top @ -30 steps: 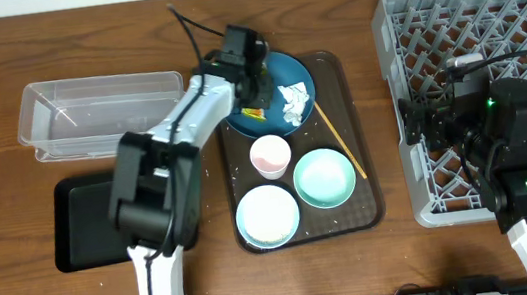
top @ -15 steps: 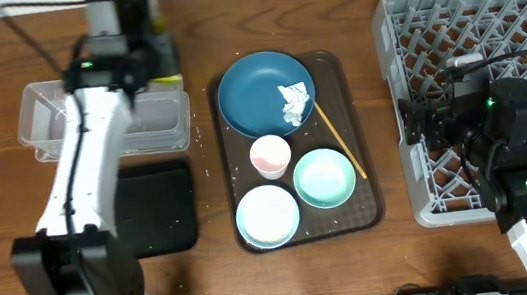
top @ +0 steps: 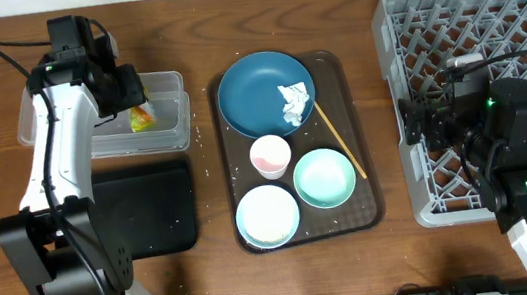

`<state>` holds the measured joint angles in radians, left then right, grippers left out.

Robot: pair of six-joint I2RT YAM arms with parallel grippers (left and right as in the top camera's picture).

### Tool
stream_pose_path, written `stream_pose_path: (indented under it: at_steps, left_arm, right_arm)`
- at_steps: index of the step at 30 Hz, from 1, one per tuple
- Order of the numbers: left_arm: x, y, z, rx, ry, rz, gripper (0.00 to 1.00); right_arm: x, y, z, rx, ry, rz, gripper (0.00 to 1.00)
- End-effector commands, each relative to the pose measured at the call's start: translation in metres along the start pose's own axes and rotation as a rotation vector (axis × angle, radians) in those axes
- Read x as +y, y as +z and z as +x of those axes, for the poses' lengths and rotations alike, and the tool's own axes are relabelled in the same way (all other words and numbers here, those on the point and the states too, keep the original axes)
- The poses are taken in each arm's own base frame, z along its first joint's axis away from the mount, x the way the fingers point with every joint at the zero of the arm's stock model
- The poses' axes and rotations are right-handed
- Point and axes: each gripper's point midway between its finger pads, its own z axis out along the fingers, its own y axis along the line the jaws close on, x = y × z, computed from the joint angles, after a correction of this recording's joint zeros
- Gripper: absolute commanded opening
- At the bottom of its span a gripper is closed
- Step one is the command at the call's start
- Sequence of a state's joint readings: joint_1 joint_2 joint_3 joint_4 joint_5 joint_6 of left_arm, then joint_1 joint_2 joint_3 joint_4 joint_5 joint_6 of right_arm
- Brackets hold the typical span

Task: Sort waste into correct bins and load items into the dishwasher rack
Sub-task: 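Lift the yellow wrapper and drop it into the clear container, then grasp the white tissue on the blue plate with the left gripper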

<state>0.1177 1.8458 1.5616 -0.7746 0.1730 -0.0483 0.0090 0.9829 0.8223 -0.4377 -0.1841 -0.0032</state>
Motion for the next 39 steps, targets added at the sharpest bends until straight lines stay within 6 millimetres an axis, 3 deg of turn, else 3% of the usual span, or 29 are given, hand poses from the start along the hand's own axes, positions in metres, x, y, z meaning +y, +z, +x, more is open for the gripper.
stream_pose_path:
  at_steps: [1, 5, 12, 17, 21, 31, 39]
  left_arm:
    - [-0.005, -0.005, -0.003, -0.014, 0.01, 0.019, 0.47]
    - [-0.035, -0.016, -0.009, -0.049, 0.04, 0.142, 0.56]
    - [-0.114, -0.015, -0.009, -0.098, 0.205, 0.279, 0.59]
    - [-0.172, -0.004, 0.01, -0.088, 0.342, 0.338, 0.59]
    - [-0.203, 0.017, 0.035, -0.027, 0.403, 0.365, 0.59]
    - [-0.248, 0.085, 0.101, 0.136, 0.507, 0.382, 0.59]
    - [-0.263, 0.103, 0.122, 0.172, 0.546, 0.39, 0.58]
  right_arm:
    - [0.005, -0.003, -0.009, -0.017, 0.01, -0.015, 0.99]
    - [0.005, -0.003, -0.009, -0.017, 0.01, -0.015, 0.99]
    - [0.005, -0.003, -0.009, -0.017, 0.01, -0.015, 0.99]
    - [0.005, -0.003, -0.009, -0.017, 0.01, -0.015, 0.99]
    - [0.005, -0.003, -0.008, -0.014, 0.01, -0.015, 0.99]
    - [0.005, -0.003, -0.008, -0.014, 0.011, -0.015, 0.99]
    - [0.005, -0.003, -0.008, -0.014, 0.011, -0.014, 0.99]
